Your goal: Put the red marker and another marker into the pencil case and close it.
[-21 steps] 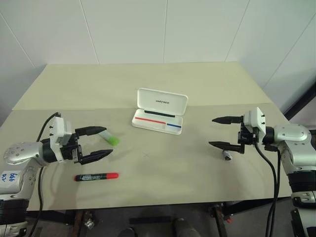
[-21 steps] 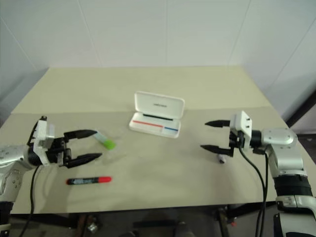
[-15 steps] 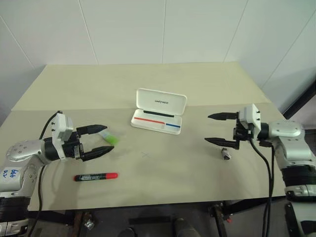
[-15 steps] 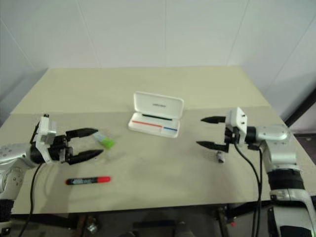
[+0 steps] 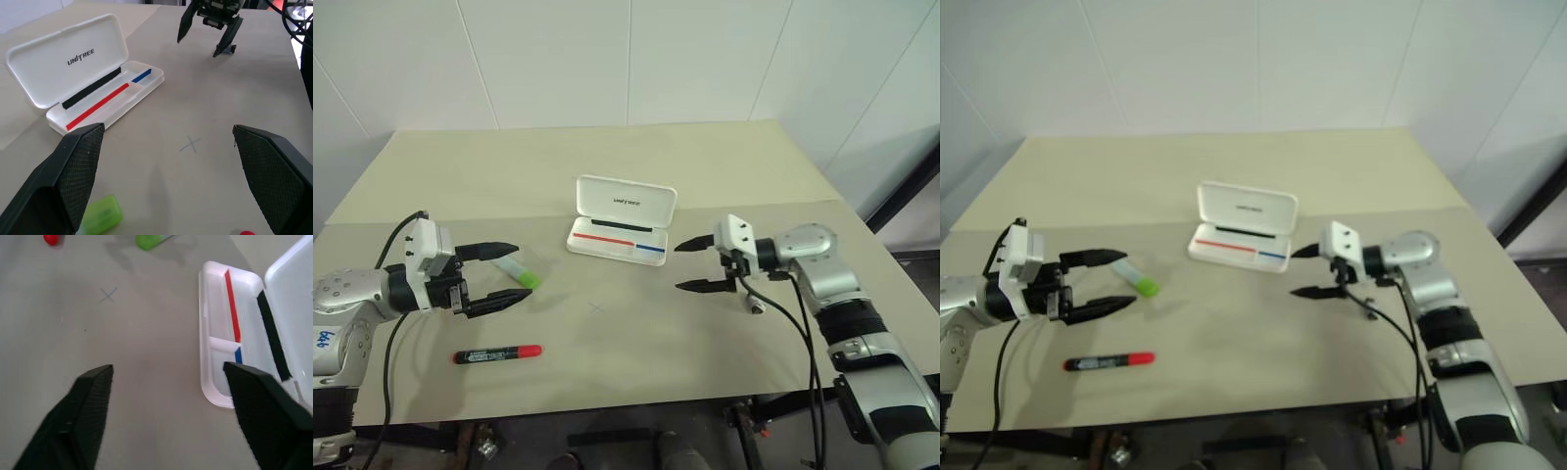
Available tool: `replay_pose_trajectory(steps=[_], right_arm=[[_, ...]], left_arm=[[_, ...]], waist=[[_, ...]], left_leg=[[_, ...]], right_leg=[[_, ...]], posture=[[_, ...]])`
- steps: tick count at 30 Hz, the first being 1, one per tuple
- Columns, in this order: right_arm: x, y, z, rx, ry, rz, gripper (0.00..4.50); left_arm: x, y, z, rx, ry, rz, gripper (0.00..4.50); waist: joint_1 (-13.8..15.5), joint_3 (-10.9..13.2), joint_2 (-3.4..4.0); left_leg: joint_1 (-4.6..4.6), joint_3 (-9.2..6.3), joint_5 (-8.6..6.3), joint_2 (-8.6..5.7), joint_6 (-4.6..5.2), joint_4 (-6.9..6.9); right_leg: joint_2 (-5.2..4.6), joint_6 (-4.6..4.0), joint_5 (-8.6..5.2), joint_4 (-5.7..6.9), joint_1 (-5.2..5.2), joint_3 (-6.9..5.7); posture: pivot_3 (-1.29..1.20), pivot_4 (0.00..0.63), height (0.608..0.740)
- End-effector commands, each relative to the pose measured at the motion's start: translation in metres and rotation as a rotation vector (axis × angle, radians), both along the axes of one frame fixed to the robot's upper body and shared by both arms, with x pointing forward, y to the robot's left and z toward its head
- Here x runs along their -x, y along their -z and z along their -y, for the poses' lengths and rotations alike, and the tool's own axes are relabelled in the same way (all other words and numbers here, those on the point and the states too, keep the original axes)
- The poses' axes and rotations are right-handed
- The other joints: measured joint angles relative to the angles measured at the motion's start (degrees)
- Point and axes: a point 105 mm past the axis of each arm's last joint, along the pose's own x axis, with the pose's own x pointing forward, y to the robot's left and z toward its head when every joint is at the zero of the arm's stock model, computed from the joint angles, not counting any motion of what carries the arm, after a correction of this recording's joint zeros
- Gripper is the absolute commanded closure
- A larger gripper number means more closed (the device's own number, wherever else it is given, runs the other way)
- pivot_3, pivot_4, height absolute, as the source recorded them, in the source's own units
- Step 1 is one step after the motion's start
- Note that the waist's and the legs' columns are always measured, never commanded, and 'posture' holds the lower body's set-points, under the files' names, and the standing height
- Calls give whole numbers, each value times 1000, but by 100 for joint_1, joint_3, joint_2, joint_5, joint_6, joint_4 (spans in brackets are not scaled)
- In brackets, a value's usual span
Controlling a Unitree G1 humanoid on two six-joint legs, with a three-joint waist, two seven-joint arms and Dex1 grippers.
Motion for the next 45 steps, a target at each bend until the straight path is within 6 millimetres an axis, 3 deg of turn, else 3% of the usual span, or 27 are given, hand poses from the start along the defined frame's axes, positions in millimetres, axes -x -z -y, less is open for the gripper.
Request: replay_pose_trajectory(steps=[1, 6, 17, 32, 44, 45], right_arm=[[-8, -10, -3, 28, 1, 59, 2046], [-20, -1, -16, 116, 20, 61, 2046], [-45, -5, -39, 186, 90, 69, 2046], [-51, 0, -52, 220, 105, 65, 2046], [-51, 13, -62, 343, 87, 59, 2046], [-50, 14, -63, 352, 82, 61, 2228]], left_arm=[[-6, -15, -2, -47, -6, 65, 0], [-24, -16, 6, -76, -25, 105, 0], [-27, -20, 10, -121, -27, 110, 0], [-20, -19, 7, -120, -56, 121, 0], [-20, -24, 8, -104, -74, 146, 0], [-20, -24, 8, -103, -75, 148, 0]], waist=[[6, 0, 0], [8, 0, 0], [-165, 0, 0], [-220, 0, 0], [-313, 0, 0], [-316, 0, 0]], left_leg=[[-1, 0, 0, 0, 0, 0], [0, -2, 1, -3, -2, 1], [-4, -5, 8, -3, -13, 0], [1, -11, 11, -3, -16, 2], [0, -15, 12, -4, -18, 3], [1, -15, 12, -4, -18, 3]], right_leg=[[-1, 0, 0, 0, 0, 0], [-3, 1, 1, 2, 1, -2], [-1, -1, -1, 42, -19, -1], [2, -3, -2, 57, -20, -2], [2, -3, -2, 59, -20, -3], [3, -3, -2, 60, -20, -3]], posture=[[0, 150, 740], [0, 150, 740], [0, 150, 740], [0, 150, 740], [0, 150, 740], [0, 150, 740]])
